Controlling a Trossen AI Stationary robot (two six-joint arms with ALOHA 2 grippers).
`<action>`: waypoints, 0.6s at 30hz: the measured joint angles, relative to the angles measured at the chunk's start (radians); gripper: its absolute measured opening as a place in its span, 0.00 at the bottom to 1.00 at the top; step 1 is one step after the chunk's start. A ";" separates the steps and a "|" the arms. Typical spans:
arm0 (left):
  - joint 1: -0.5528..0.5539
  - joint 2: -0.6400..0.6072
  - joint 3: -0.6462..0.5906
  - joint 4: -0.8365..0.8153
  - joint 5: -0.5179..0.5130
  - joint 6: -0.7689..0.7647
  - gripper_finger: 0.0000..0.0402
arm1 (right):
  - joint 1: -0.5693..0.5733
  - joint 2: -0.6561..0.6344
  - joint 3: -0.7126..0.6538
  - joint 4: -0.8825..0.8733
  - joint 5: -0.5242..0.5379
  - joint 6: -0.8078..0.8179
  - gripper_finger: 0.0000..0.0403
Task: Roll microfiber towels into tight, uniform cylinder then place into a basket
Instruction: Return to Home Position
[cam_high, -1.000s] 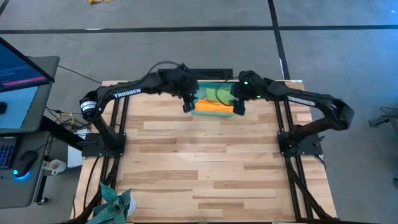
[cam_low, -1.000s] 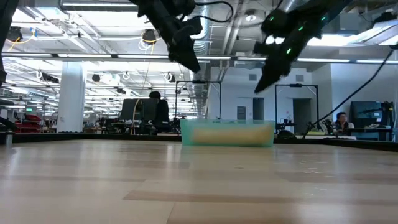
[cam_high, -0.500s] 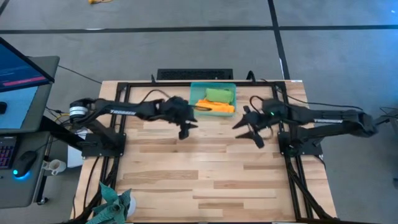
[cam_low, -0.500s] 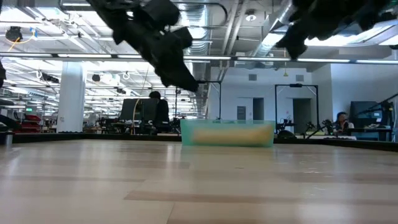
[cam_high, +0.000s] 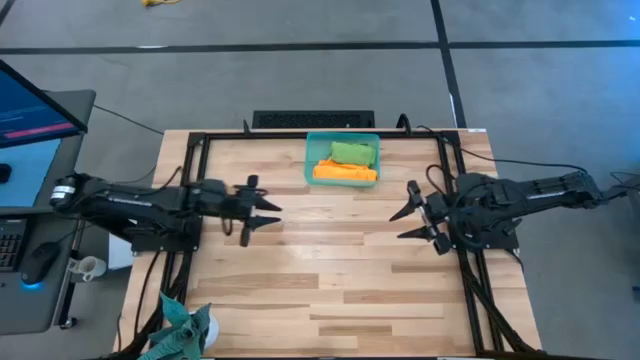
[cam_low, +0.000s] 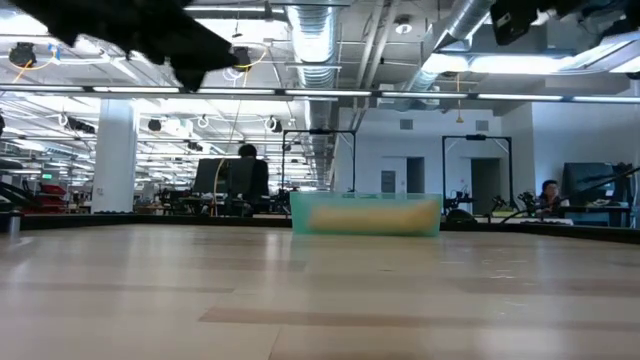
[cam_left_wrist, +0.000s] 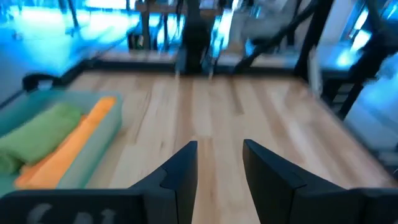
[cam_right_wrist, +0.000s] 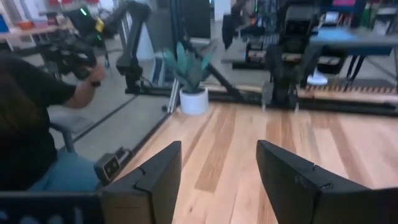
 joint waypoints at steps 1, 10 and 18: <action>-0.010 -0.046 -0.031 0.025 -0.005 -0.009 0.29 | -0.002 -0.015 0.000 -0.002 0.000 0.000 0.57; -0.066 -0.396 -0.222 0.002 -0.051 -0.031 0.29 | -0.072 -0.247 0.000 -0.176 0.000 0.009 0.57; -0.080 -0.673 -0.364 0.006 -0.049 0.004 0.29 | -0.069 -0.380 -0.043 -0.227 -0.002 0.015 0.57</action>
